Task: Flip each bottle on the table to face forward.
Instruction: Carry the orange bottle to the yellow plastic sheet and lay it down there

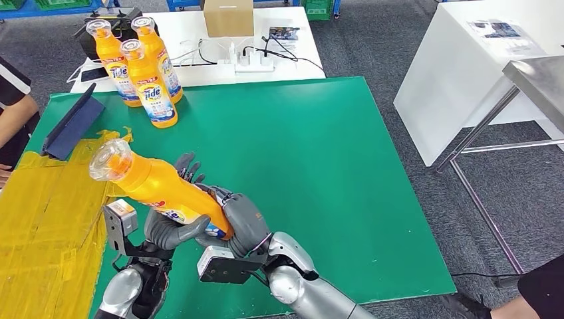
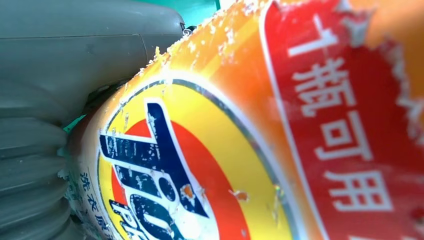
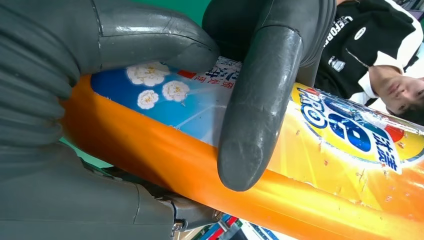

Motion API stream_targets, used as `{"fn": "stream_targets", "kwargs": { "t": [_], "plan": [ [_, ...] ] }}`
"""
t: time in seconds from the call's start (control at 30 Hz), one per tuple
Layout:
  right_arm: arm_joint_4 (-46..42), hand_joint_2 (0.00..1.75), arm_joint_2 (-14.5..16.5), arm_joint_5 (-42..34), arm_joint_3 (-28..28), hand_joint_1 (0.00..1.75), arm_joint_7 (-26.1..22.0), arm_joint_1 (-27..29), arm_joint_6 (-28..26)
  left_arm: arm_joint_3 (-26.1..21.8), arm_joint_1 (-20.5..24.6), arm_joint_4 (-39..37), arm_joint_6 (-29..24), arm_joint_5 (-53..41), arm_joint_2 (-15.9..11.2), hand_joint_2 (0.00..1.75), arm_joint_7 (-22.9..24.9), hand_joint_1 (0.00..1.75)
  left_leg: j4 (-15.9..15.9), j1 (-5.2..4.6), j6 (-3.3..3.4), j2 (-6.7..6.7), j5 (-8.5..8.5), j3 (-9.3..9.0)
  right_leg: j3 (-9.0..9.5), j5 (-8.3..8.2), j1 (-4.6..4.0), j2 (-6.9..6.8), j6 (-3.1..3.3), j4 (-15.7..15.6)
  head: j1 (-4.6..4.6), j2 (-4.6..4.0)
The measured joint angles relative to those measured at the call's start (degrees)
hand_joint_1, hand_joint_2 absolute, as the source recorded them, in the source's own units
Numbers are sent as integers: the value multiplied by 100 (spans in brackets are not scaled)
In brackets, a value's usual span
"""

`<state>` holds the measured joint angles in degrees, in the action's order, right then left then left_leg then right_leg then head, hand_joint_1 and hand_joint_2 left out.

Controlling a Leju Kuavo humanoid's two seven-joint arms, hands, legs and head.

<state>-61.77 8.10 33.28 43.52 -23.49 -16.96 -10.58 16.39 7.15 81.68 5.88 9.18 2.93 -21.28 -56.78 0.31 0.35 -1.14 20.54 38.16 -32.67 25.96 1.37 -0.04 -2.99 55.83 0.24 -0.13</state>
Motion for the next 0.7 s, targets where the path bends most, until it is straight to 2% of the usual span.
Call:
{"fn": "stream_targets", "kwargs": {
  "t": [0.7],
  "plan": [
    [73, 175, -25, 16, -22, 175, 64, 28, -81, -3, -1, -5, 20, 104, 0, 175, 13, 0, 0, 0, -1, 0, 0, 0, -2, 0, 0, 0, 0, 0, 2, 0]
  ]
}}
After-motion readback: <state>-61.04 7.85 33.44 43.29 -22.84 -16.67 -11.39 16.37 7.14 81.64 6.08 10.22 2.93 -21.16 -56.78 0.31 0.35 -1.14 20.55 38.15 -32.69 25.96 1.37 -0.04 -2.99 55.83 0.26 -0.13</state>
